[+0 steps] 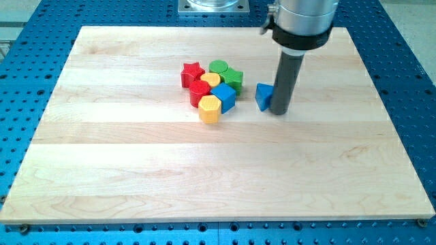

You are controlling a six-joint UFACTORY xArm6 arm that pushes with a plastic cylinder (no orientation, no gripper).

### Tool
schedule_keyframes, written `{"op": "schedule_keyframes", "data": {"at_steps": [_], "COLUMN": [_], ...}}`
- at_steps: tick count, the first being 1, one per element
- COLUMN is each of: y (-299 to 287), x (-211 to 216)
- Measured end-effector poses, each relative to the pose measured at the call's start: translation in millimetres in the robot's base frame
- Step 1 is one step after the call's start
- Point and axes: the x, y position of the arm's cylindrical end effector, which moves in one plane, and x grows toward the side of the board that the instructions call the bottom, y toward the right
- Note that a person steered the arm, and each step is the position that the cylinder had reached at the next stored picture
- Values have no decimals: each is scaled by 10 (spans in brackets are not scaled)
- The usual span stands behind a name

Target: Move the triangle below the green star

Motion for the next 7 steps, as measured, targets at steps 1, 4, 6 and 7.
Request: {"op": "schedule_keyframes", "data": {"at_steps": [1, 4, 6, 7], "y": [35, 124, -134, -334], "x": [-2, -380, -387, -387]}}
